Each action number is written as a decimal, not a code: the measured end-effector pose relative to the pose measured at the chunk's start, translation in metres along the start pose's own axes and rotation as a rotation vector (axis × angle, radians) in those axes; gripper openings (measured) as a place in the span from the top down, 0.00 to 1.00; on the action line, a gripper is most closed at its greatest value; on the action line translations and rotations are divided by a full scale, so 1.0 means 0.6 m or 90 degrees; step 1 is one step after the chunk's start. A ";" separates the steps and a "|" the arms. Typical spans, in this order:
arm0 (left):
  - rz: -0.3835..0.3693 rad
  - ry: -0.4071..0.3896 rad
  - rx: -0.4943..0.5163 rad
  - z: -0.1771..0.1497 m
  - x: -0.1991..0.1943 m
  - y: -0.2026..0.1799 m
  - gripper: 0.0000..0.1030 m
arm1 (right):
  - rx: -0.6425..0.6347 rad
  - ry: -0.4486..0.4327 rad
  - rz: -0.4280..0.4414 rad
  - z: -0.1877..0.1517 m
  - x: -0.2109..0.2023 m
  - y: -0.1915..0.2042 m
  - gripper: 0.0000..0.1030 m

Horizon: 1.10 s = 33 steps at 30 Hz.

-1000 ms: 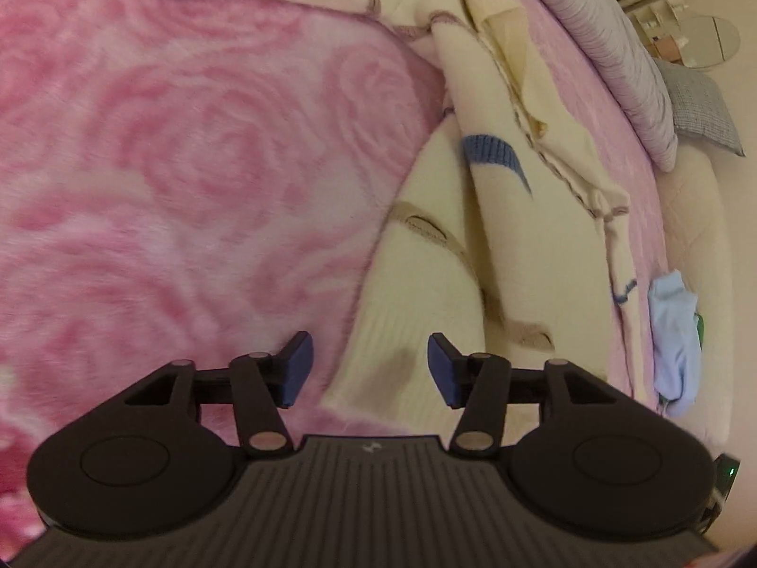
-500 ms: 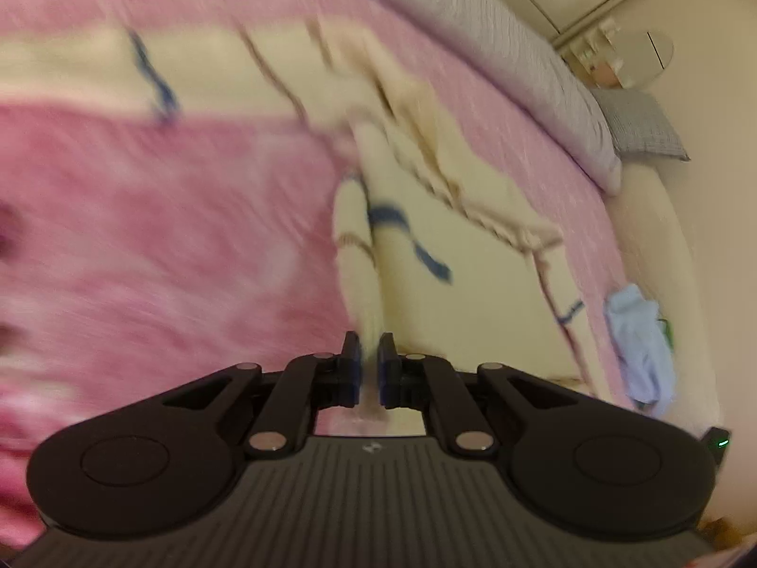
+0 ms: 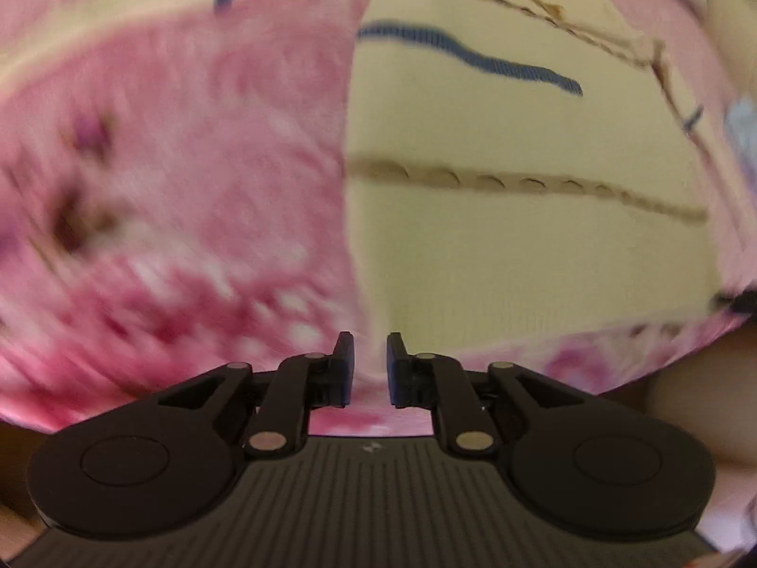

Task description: Fold clothes

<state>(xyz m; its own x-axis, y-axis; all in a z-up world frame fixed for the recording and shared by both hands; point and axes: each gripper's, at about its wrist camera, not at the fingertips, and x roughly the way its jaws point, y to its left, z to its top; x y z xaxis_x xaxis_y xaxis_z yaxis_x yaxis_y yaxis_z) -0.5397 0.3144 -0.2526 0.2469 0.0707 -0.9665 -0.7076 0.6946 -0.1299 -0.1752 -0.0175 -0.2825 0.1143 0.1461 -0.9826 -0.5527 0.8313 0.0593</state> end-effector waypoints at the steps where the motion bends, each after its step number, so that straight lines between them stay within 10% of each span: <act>1: 0.010 -0.020 0.010 0.011 -0.016 0.005 0.89 | 0.000 -0.014 -0.005 0.006 -0.011 0.002 0.56; 14: -0.134 -0.115 0.091 0.273 0.080 -0.058 0.89 | -0.083 -0.069 0.114 0.168 0.041 0.148 0.74; 33: -0.049 -0.165 0.111 0.566 0.229 -0.079 0.89 | -0.270 -0.089 0.224 0.451 0.182 0.262 0.75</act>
<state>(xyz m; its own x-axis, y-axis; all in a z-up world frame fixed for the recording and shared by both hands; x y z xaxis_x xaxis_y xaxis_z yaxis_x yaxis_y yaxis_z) -0.2472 0.5343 -0.3037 0.4711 0.1779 -0.8639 -0.5620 0.8155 -0.1385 -0.0260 0.2743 -0.3329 -0.0448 0.4684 -0.8824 -0.8572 0.4356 0.2747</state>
